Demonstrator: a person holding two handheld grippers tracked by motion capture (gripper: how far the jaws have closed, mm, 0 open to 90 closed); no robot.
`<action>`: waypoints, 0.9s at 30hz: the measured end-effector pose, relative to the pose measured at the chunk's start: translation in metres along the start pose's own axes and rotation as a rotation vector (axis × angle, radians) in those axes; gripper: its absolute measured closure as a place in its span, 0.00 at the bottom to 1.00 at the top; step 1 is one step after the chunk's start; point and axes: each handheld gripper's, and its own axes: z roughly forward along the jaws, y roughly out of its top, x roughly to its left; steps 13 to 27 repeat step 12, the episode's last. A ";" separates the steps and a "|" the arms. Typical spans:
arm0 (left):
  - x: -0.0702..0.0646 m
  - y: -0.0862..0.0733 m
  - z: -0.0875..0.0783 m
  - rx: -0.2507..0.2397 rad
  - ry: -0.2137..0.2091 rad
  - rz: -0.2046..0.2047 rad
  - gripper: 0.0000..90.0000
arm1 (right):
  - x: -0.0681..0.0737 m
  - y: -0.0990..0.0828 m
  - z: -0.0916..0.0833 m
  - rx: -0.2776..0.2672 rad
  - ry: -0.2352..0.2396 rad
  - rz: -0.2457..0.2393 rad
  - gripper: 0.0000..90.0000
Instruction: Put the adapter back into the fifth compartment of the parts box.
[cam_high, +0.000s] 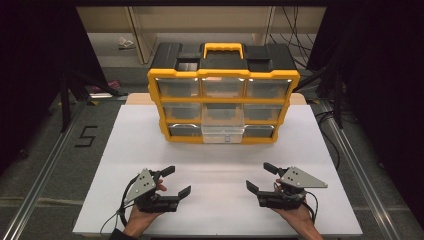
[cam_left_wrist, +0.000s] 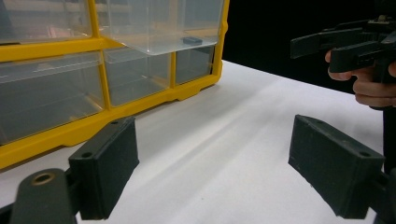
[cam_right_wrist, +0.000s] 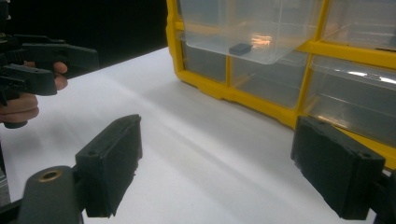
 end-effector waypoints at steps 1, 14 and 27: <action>0.000 0.000 0.000 0.000 0.000 0.000 0.17 | 0.000 0.000 0.000 -0.001 0.000 0.001 0.19; 0.000 0.000 0.000 -0.001 -0.001 0.000 0.17 | -0.001 -0.001 0.001 0.004 -0.001 0.000 0.19; 0.000 0.000 0.000 -0.001 -0.001 0.000 0.17 | -0.001 -0.001 0.001 0.004 -0.001 0.000 0.19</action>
